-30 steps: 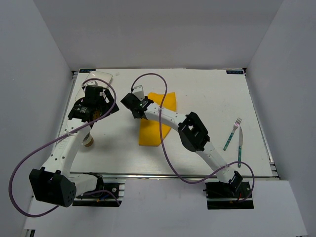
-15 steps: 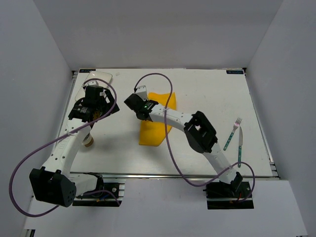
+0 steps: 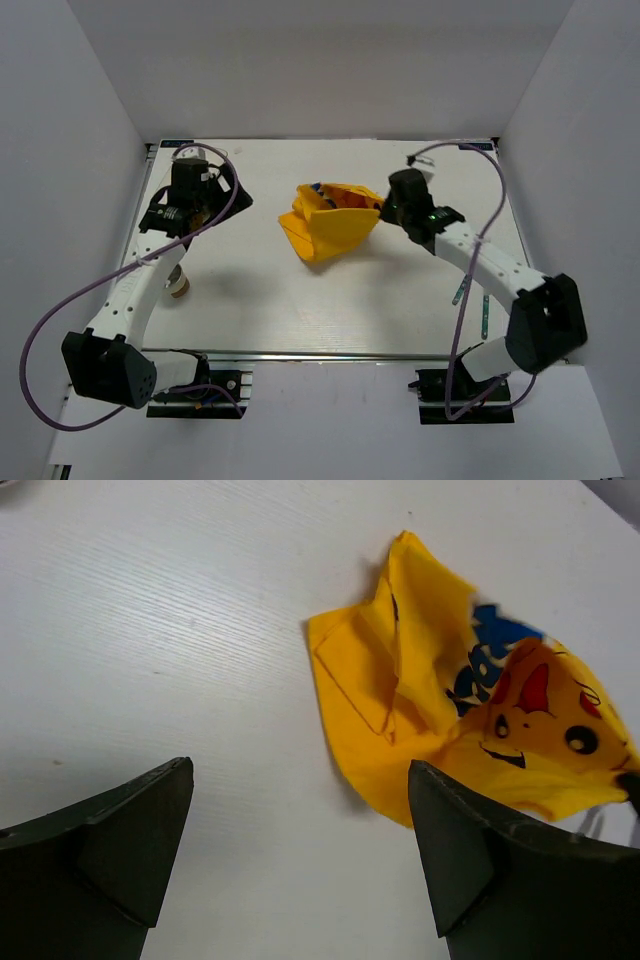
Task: Set the dinner table for one person
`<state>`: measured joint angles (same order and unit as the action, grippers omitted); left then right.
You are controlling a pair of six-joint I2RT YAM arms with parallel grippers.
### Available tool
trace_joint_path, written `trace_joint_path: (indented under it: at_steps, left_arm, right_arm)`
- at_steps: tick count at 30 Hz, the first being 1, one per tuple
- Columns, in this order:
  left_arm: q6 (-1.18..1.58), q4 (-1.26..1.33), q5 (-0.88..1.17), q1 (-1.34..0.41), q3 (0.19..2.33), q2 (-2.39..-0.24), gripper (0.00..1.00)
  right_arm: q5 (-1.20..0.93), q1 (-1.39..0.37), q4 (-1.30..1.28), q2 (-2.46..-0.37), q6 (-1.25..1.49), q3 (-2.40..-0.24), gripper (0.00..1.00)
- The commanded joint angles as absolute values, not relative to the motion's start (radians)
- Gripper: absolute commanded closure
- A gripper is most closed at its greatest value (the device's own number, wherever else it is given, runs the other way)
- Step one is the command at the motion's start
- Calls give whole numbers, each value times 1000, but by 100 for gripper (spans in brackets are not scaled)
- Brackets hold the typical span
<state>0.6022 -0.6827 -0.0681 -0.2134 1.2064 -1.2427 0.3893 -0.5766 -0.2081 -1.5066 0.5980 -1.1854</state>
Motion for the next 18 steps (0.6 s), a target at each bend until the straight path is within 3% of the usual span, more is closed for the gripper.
trace_joint_path:
  at_steps: [1, 4, 5, 6, 7, 15, 18]
  left_arm:
    - [635, -600, 73, -219, 1177, -1259, 2]
    - [664, -513, 159, -229, 1144, -1284, 2]
    - [675, -491, 172, -229, 1140, -1295, 2]
    - [683, -485, 182, -229, 1137, -1299, 2]
    - [689, -480, 175, -229, 1132, -1305, 2]
    - [698, -528, 80, -238, 1134, -1301, 2]
    - [699, -526, 106, -238, 1132, -1327, 2]
  right_arm:
    - [397, -522, -253, -1355, 614, -996, 100]
    - [422, -460, -282, -1194, 614, -842, 100]
    - [440, -450, -293, -1172, 618, -813, 93]
    - [448, -428, -302, -1154, 626, -763, 73]
    - [466, -398, -328, -1120, 638, -723, 11]
    - [468, -364, -327, -989, 663, -643, 11]
    - [321, -364, -160, -1015, 540, -647, 11]
